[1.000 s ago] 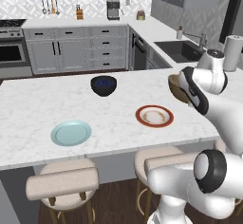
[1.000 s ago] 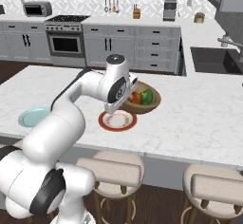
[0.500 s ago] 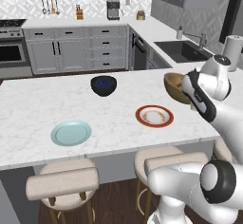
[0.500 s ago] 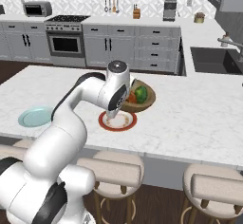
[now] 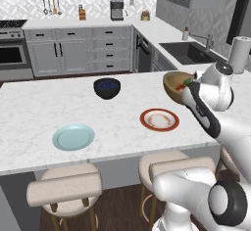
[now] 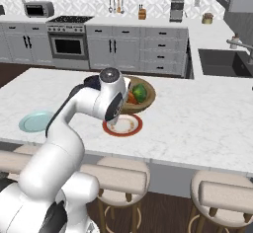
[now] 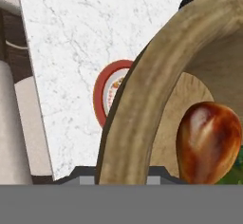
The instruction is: Pick the chicken drumstick and broccoli from their plates and place them in the bowl. Then put the bowl in the fridge.
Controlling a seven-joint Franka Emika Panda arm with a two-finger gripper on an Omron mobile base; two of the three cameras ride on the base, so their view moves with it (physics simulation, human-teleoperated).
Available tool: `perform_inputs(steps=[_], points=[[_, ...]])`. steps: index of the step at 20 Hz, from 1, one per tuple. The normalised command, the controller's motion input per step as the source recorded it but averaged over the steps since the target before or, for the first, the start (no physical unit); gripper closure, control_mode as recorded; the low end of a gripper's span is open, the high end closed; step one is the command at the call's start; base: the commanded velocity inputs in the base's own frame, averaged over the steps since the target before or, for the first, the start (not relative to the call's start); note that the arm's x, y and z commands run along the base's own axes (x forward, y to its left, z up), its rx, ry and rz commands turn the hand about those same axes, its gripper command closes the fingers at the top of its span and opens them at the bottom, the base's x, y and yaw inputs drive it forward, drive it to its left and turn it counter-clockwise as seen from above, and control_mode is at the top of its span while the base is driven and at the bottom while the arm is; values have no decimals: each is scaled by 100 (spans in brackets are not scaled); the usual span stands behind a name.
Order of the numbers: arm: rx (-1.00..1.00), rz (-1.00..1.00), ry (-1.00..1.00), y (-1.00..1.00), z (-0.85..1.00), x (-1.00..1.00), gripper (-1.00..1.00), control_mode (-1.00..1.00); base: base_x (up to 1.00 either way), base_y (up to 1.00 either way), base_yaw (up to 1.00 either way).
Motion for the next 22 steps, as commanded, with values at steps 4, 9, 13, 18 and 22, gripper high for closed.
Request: perform_inputs(steps=[4,9,13,18,22], points=[[-13,2,7,63,42,-3,100,-100,0,0,0],[-3,3,12,33,48,-18,100,-100,0,0,0],[0,2,0,0,11,-62,100,-100,0,0,0],[0,0,0,5,12,-47,100,-100,0,0,0],[-1,0,0,18,23,-38,100,-100,0,0,0]])
